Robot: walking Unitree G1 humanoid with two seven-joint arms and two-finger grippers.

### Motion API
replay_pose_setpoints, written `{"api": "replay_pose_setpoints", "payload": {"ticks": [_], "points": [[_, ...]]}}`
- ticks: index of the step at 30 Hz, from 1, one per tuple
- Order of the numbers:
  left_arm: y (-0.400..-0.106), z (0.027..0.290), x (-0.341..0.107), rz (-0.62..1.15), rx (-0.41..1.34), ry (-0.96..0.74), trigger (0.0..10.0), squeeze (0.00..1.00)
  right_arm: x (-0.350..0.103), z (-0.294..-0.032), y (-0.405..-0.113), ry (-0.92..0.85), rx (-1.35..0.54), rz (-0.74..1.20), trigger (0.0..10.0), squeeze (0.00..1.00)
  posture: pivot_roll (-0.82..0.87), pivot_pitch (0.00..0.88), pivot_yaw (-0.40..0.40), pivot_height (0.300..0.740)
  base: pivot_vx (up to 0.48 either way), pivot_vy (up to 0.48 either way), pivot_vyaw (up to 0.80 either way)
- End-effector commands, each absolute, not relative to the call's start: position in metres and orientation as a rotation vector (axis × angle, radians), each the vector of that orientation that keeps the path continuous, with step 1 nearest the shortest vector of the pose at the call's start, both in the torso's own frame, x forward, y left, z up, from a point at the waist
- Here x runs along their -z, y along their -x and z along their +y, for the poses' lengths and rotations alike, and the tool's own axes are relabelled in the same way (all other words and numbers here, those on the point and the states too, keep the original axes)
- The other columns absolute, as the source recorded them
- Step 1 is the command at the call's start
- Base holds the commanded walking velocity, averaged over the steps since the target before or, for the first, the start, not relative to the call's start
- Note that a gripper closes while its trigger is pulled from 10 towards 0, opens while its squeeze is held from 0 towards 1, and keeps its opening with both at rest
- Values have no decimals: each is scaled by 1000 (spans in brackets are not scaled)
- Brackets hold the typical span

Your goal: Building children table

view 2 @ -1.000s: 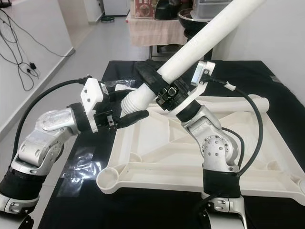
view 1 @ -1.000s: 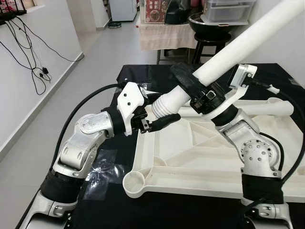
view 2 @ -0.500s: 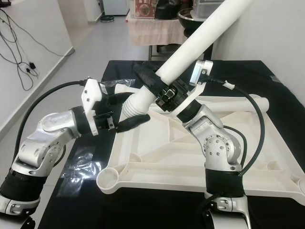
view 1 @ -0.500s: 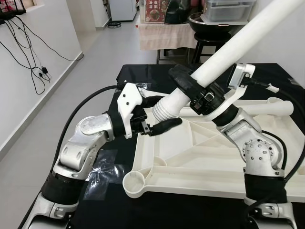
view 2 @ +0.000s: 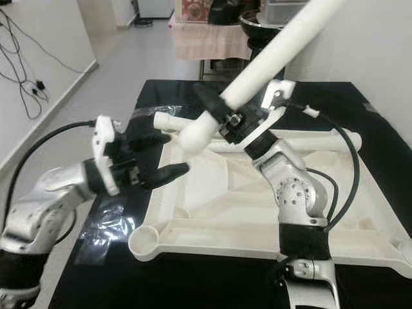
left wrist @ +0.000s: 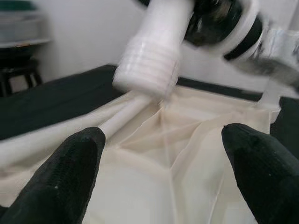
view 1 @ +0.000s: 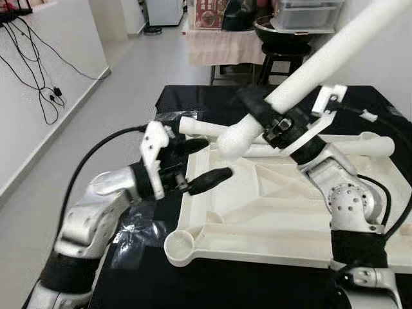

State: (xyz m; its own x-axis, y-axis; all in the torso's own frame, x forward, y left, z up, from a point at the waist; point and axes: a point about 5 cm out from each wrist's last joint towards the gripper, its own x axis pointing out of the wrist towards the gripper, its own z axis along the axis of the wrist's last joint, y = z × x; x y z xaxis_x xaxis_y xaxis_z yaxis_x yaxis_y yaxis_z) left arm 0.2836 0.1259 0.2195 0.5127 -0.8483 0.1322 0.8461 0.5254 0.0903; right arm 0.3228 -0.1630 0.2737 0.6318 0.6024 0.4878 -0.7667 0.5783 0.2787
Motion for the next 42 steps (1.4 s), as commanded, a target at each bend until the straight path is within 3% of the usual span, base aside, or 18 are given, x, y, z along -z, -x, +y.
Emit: {"api": "replay_pose_setpoints", "payload": {"ticks": [1, 6, 8, 9, 10, 11, 12, 14, 15, 19, 21, 27, 36, 42], "points": [[-279, 139, -219, -153, 989, -13, 10000, 1000, -279, -172, -325, -492, -776, -394, 0, 0, 14, 59, -28, 740, 0, 0, 0], [-273, 155, -215, -125, 937, -18, 10000, 1000, -279, -179, -326, -494, -742, -400, 0, 0, 17, 65, -28, 740, 0, 0, 0], [-270, 189, -218, -121, 796, -15, 10000, 1000, -275, -189, -328, -503, -668, -401, 0, 0, 22, 73, -27, 740, 0, 0, 0], [-270, 189, -218, -121, 796, -15, 10000, 1000, -275, -189, -328, -503, -668, -401, 0, 0, 22, 73, -27, 740, 0, 0, 0], [-270, 194, -219, -122, 767, -14, 10000, 118, -274, -192, -329, -507, -648, -401, 0, 0, 22, 73, -27, 740, 0, 0, 0], [-270, 194, -219, -122, 767, -14, 10000, 118, -274, -192, -329, -507, -648, -401, 0, 0, 22, 73, -27, 740, 0, 0, 0], [-264, 197, -215, -90, 777, 2, 10000, 0, -273, -198, -336, -517, -565, -402, 0, 0, 24, 81, -29, 740, 0, 0, 0], [-262, 197, -213, -75, 790, 11, 10000, 0, -272, -200, -338, -516, -538, -403, 0, 0, 24, 81, -29, 740, 0, 0, 0], [-256, 194, -209, -47, 820, 20, 10000, 0, -271, -201, -339, -496, -519, -394, 10000, 0, 23, 85, -30, 740, 0, 0, 0], [-245, 187, -200, 12, 897, 26, 10000, 0, -268, -198, -339, -437, -531, -373, 10000, 0, 21, 88, -31, 740, 0, 0, 0], [-220, 174, -179, 157, 1065, -26, 10000, 0, -260, -186, -332, -286, -620, -342, 10000, 0, 17, 96, -31, 740, 0, 0, 0], [-211, 159, -168, 208, 1110, -20, 10000, 0, -249, -168, -322, -160, -739, -304, 10000, 0, 22, 104, -28, 740, 0, 0, 0], [-213, 131, -170, 149, 1081, 48, 10000, 0, -243, -145, -308, -169, -945, -280, 10000, 0, 36, 109, -16, 740, 0, 0, 622], [-189, 129, -159, 294, 1235, 29, 10000, 0, -230, -141, -286, -125, -1197, -201, 10000, 0, 50, 117, -22, 740, 0, 0, 785]]}}
